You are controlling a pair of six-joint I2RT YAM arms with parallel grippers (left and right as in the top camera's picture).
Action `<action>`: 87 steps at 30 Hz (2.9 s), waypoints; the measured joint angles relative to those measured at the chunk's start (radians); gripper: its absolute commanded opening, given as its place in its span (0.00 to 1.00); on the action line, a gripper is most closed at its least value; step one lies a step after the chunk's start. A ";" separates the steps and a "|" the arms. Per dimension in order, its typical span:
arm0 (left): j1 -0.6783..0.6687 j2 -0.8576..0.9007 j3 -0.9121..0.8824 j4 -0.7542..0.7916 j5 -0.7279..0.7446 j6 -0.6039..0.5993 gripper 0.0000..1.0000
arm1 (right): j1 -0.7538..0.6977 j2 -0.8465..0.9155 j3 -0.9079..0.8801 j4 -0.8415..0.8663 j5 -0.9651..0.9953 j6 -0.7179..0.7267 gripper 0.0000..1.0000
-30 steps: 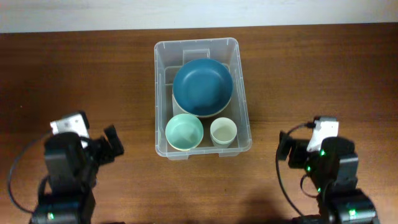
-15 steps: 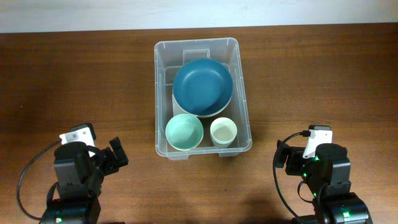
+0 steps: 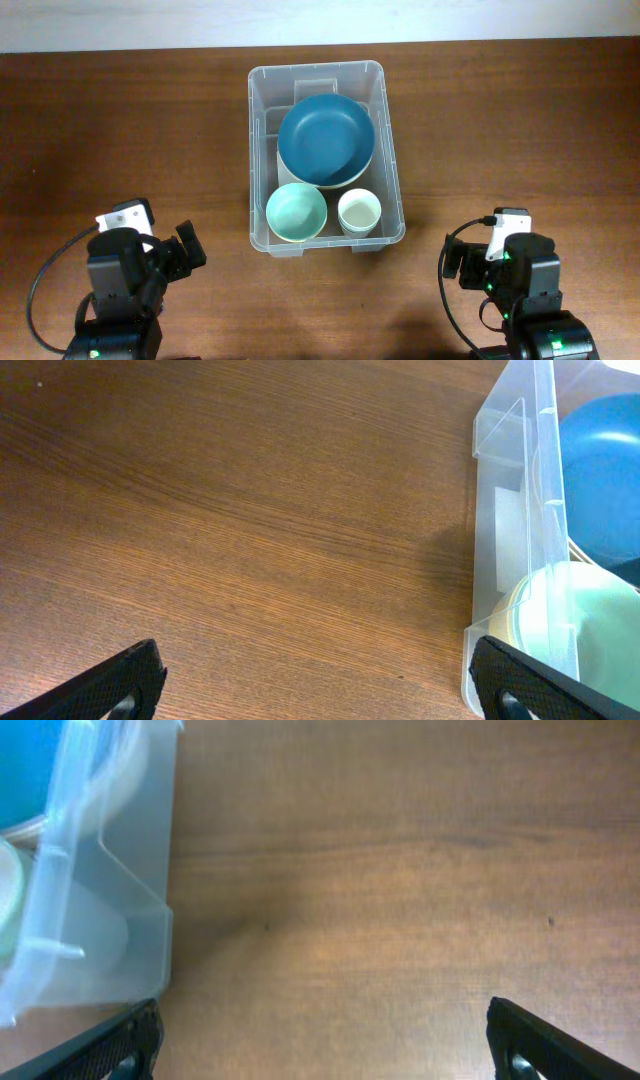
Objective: Pack container
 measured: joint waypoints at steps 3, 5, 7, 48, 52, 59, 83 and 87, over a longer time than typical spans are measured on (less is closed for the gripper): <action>0.000 0.000 0.000 0.000 0.000 0.000 1.00 | 0.000 0.000 0.000 -0.011 0.000 0.000 0.99; 0.000 0.000 0.000 0.000 0.000 0.000 1.00 | 0.000 0.000 0.000 -0.001 0.000 -0.001 0.99; 0.000 0.000 0.000 0.000 0.000 0.000 1.00 | 0.000 0.000 0.000 0.020 0.000 -0.004 0.99; 0.000 0.000 0.000 0.000 0.000 0.000 1.00 | 0.000 -0.559 -0.470 0.723 -0.027 -0.172 0.99; 0.000 0.000 0.000 0.000 0.000 0.000 1.00 | 0.000 -0.560 -0.550 0.877 -0.018 -0.172 0.99; 0.000 0.000 0.000 0.000 0.000 0.000 1.00 | 0.000 -0.560 -0.567 0.851 0.054 -0.172 0.99; 0.000 0.000 0.000 0.000 0.000 0.000 1.00 | -0.018 -0.560 -0.569 0.728 0.032 -0.173 0.99; 0.000 0.000 0.000 0.000 0.000 0.000 1.00 | -0.018 -0.560 -0.569 0.726 0.020 -0.172 0.99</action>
